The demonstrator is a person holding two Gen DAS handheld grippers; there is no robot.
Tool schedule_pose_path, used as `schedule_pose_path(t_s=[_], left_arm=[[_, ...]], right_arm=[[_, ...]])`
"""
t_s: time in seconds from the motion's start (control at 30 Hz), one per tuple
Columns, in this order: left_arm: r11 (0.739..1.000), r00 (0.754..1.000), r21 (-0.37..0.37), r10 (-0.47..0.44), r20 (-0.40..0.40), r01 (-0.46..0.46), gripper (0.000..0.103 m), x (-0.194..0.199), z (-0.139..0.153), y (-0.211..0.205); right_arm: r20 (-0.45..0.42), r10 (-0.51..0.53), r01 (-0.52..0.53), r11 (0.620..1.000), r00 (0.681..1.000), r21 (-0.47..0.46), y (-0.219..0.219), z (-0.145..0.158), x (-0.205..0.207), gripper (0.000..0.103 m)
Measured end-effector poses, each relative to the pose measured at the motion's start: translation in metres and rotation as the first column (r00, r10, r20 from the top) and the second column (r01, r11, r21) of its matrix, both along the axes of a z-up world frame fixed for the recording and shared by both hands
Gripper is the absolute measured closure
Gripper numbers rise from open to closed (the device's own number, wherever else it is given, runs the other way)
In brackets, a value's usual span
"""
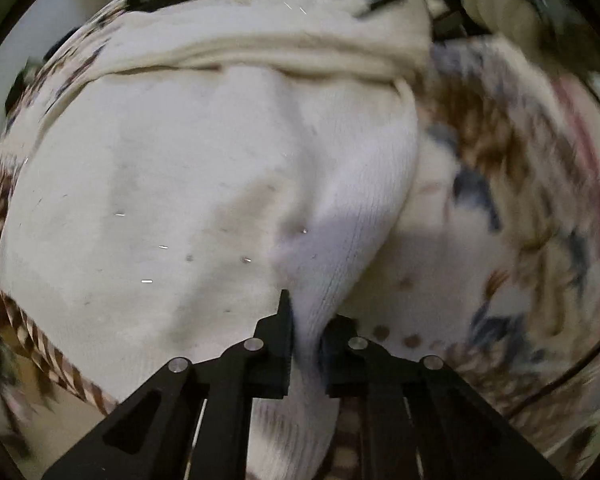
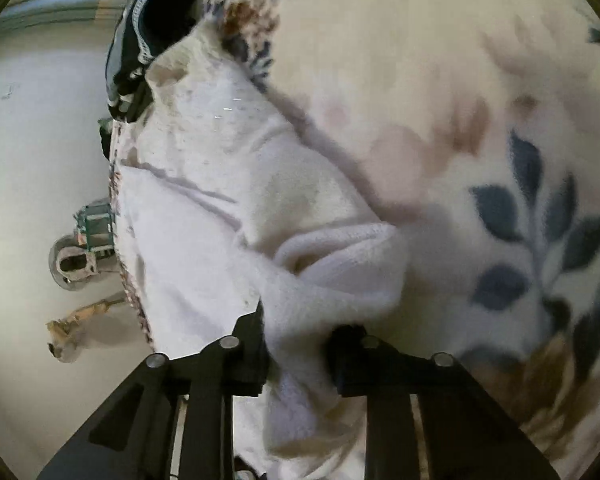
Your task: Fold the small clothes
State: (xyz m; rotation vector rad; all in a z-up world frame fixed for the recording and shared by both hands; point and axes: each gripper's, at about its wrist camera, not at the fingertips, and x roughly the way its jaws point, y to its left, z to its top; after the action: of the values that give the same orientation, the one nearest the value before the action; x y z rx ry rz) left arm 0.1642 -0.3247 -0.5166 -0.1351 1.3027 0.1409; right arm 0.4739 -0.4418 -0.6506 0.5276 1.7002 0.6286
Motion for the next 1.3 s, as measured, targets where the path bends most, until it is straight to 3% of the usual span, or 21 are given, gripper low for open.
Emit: schedule_pose_path(t_s=[0.13, 0.23, 0.4, 0.5, 0.63, 0.77, 0.8, 0.83, 0.87, 0.93, 0.97, 1.0, 1.07, 1.17, 1.2, 1.3], left_arm=[[0.991, 0.993, -0.085, 0.11, 0.047, -0.106, 0.095, -0.004, 0.048, 0.041], [0.969, 0.976, -0.153, 0.207, 0.073, -0.194, 0.095, -0.01, 0.085, 0.083], [0.918, 0.939, -0.254, 0.335, 0.084, -0.305, 0.095, -0.025, 0.102, 0.151], [0.885, 0.918, -0.307, 0.389, 0.074, -0.35, 0.095, -0.023, 0.09, 0.199], [0.848, 0.902, -0.367, 0.429, 0.051, -0.383, 0.095, -0.017, 0.071, 0.269], [0.781, 0.874, -0.438, 0.486, -0.021, -0.445, 0.095, -0.018, 0.032, 0.341], [0.777, 0.871, -0.436, 0.491, -0.035, -0.455, 0.095, -0.018, 0.022, 0.356], [0.776, 0.873, -0.435, 0.486, -0.049, -0.456, 0.095, -0.019, 0.013, 0.369], [0.77, 0.876, -0.447, 0.478, -0.069, -0.456, 0.094, -0.019, 0.004, 0.376], [0.718, 0.862, -0.5, 0.489, -0.133, -0.484, 0.089, -0.025, -0.016, 0.398], [0.692, 0.856, -0.531, 0.495, -0.145, -0.49, 0.083, -0.029, -0.02, 0.405], [0.682, 0.853, -0.538, 0.498, -0.154, -0.495, 0.078, -0.033, -0.021, 0.411], [0.659, 0.855, -0.574, 0.495, -0.156, -0.486, 0.077, -0.041, -0.019, 0.418], [0.654, 0.869, -0.599, 0.468, -0.158, -0.461, 0.076, -0.046, -0.011, 0.421], [0.668, 0.881, -0.599, 0.447, -0.152, -0.442, 0.073, -0.045, -0.009, 0.419], [0.754, 0.923, -0.54, 0.359, -0.138, -0.374, 0.07, -0.033, -0.009, 0.407]], right_arm=[[0.023, -0.017, 0.017, 1.0, 1.0, -0.007, 0.008, 0.044, -0.001, 0.081], [0.048, -0.001, 0.003, 0.998, 0.999, -0.06, 0.034, 0.083, 0.003, 0.081], [0.08, 0.064, -0.049, 0.983, 0.995, -0.18, 0.123, 0.133, 0.017, 0.082], [0.084, 0.081, -0.059, 0.967, 0.993, -0.246, 0.203, 0.136, 0.028, 0.082], [0.092, 0.095, -0.059, 0.942, 0.991, -0.331, 0.304, 0.119, 0.042, 0.082], [0.021, 0.082, -0.068, 0.919, 0.996, -0.388, 0.4, 0.077, 0.056, 0.082], [0.004, 0.1, -0.091, 0.913, 0.995, -0.398, 0.417, 0.067, 0.058, 0.08], [-0.03, 0.118, -0.12, 0.912, 0.993, -0.392, 0.434, 0.053, 0.059, 0.071], [-0.068, 0.123, -0.14, 0.916, 0.99, -0.376, 0.448, 0.041, 0.061, 0.066], [-0.104, 0.086, -0.115, 0.945, 0.991, -0.305, 0.456, 0.034, 0.062, 0.042], [-0.103, 0.073, -0.097, 0.96, 0.992, -0.261, 0.454, 0.038, 0.063, 0.04], [-0.088, 0.068, -0.086, 0.971, 0.994, -0.224, 0.451, 0.044, 0.064, 0.038], [-0.015, 0.073, -0.074, 0.978, 0.997, -0.197, 0.438, 0.066, 0.067, 0.038], [0.109, 0.11, -0.074, 0.953, 0.988, -0.294, 0.415, 0.091, 0.068, 0.038], [0.121, 0.122, -0.075, 0.939, 0.985, -0.337, 0.409, 0.093, 0.067, 0.038], [0.085, 0.123, -0.087, 0.937, 0.989, -0.338, 0.401, 0.086, 0.058, 0.038]])
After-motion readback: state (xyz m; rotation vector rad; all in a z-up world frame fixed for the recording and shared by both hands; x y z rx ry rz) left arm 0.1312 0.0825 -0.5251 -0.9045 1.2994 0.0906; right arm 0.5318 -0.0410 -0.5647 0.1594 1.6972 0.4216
